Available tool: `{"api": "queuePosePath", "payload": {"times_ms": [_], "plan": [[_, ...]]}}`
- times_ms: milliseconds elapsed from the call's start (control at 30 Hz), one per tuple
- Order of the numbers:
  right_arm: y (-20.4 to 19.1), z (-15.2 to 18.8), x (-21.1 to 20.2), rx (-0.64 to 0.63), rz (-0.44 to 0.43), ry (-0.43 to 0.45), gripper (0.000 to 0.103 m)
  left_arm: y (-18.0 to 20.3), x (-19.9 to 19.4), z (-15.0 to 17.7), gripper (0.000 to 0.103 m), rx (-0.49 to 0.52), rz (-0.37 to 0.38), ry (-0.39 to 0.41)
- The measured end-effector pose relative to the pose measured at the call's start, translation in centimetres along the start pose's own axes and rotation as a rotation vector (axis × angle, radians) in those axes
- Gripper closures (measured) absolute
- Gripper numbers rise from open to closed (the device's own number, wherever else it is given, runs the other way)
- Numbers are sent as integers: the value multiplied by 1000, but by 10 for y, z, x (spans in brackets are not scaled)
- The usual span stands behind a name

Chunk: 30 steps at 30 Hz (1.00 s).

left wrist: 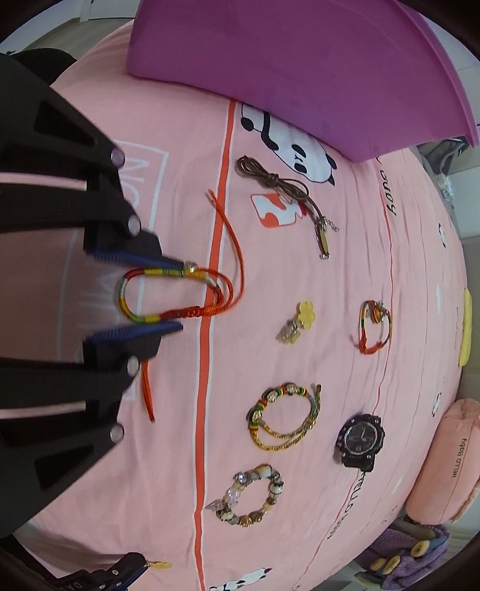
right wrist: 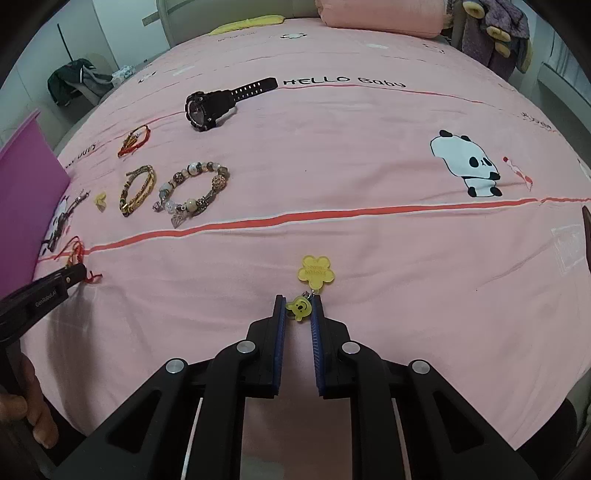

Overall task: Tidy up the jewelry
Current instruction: 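Close left tool on red-string bracelet while right tool grips yellow flower charm, then carry both items over purple basin and open both tools to drop them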

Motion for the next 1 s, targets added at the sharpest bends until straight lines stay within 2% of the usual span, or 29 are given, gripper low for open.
{"api": "queuePosePath", "payload": {"times_ms": [67,200,567,767,1000], "plan": [[0,-1,-5,11,-10,3,90,-1,-3,-2,86,-18,23,-7],[-5,-5,-16,4,-25,18,90,-6,-13,-3,87,-46,51,-10],[-35,-22,-51,-43,-88,80,90,-14,-64,-17,87,-65,108,58],[-65,-36,-70,-87,-151,110,90,-24,-97,-31,87,-77,111,105],[-118,-65,-94,-148,-244,172,90,-37,-130,-53,87,-63,130,166]]}}
Point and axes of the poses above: each gripper's, at about its wrist camera, not at the fingertips, and x roughly the way its jaws point, y to its right, z to its underside, the point moved 8 cm from there along x, roughly the way its jaws point, and after that the axes turned 9 degrees about y, right-handed, at the moved point
